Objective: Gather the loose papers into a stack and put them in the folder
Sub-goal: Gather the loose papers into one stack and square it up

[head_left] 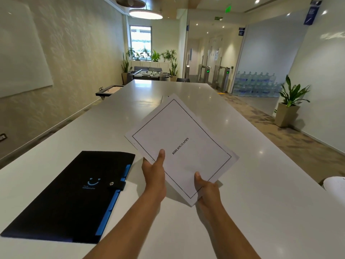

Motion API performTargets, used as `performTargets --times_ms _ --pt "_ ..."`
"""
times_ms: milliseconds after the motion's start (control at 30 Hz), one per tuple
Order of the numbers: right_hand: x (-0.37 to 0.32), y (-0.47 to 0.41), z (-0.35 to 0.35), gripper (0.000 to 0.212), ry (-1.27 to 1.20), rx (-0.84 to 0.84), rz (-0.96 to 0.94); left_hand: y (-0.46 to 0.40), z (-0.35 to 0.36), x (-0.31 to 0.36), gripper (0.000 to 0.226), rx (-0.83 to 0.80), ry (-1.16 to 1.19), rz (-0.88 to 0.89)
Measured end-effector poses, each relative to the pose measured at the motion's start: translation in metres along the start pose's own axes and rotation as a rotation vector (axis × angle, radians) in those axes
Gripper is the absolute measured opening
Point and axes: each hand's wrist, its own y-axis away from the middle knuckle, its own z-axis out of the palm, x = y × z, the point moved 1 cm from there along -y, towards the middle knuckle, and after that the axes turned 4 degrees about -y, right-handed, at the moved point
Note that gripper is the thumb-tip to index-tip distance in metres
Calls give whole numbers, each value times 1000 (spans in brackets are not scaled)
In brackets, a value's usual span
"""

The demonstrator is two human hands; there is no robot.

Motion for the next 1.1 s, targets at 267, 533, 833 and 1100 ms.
performTargets --times_ms 267,533,833,1100 --pt "-18 4 1 46 -11 -91 -46 -9 3 15 57 109 -108 195" --pt "-90 -10 -1 92 316 -39 -398 -19 -11 53 36 -116 -450 579" --pt "-119 3 40 34 386 -235 -542 -2 3 66 27 -236 -435 658" --pt "-57 12 16 30 455 -108 -578 5 -13 15 32 -175 -384 503"
